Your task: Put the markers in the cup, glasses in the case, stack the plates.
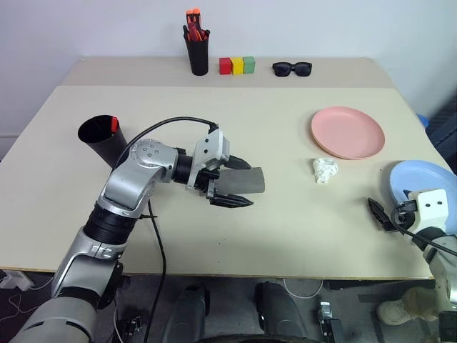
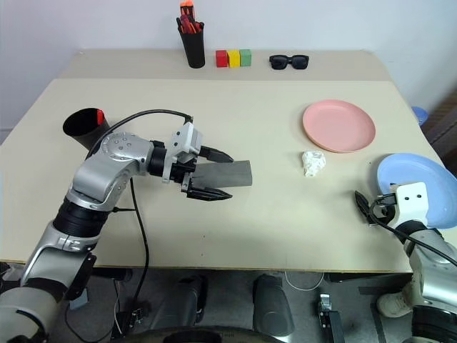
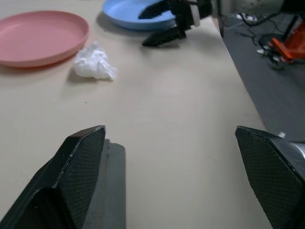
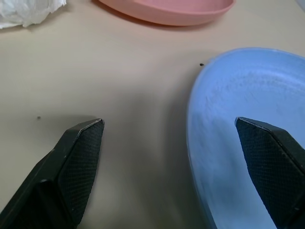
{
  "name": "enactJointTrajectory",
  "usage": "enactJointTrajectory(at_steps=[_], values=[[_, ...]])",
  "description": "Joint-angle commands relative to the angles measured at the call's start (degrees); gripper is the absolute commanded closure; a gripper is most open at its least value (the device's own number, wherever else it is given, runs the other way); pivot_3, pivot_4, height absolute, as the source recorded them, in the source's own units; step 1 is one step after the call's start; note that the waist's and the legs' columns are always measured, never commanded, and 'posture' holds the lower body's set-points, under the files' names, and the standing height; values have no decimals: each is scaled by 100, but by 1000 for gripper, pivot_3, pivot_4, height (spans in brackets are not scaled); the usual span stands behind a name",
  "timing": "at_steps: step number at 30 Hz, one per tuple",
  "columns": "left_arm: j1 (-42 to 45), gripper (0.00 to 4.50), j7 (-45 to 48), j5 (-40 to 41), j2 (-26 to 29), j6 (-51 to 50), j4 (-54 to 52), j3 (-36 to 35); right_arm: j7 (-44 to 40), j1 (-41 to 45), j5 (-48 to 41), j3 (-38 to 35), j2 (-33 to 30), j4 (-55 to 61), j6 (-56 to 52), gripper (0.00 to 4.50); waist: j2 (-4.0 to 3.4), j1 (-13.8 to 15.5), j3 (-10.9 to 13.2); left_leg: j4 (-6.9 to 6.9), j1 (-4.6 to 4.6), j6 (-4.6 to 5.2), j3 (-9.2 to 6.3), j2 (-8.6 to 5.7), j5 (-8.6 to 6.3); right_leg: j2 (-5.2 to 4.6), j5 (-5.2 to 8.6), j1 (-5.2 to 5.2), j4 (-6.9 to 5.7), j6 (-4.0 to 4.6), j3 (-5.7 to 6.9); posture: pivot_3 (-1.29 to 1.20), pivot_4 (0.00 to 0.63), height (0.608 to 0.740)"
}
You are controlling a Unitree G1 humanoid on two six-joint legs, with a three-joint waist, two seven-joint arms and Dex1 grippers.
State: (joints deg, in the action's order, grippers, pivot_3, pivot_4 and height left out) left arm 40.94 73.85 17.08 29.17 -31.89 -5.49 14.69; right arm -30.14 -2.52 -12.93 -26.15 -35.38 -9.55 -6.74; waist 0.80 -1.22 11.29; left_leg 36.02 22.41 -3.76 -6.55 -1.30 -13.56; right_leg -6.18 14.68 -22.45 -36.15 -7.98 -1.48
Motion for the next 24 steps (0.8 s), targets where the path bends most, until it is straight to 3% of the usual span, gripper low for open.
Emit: enactJointTrajectory(at_steps=[1,4,10,17,24], values=[[70,16,177,194,134,127,-265,-29,62,122,28,20,-64,-234,14,247,0,4,0,0,0,0,0,0,0,0,0,1,0,0,0,0,150,740],[61,0,203,227,183,144,-295,-14,39,164,50,43,-81,-315,18,1327,1,19,0,3,0,0,0,0,0,0,0,5,2,0,0,0,150,740],[39,0,187,285,215,123,-348,-13,140,226,117,83,-104,-206,10,4456,1,23,0,3,1,0,0,-1,0,-1,0,5,3,0,0,0,150,740],[-17,0,78,340,214,85,-391,-23,501,598,508,211,-258,94,383,4490,-1,1,1,2,0,0,0,-1,0,-1,0,3,2,0,-1,0,150,740],[-88,0,-104,332,205,75,-409,-39,483,2023,836,854,-374,-105,852,4490,-14,-73,8,-2,3,0,1,0,0,0,-1,-5,0,-1,-3,0,150,740]])
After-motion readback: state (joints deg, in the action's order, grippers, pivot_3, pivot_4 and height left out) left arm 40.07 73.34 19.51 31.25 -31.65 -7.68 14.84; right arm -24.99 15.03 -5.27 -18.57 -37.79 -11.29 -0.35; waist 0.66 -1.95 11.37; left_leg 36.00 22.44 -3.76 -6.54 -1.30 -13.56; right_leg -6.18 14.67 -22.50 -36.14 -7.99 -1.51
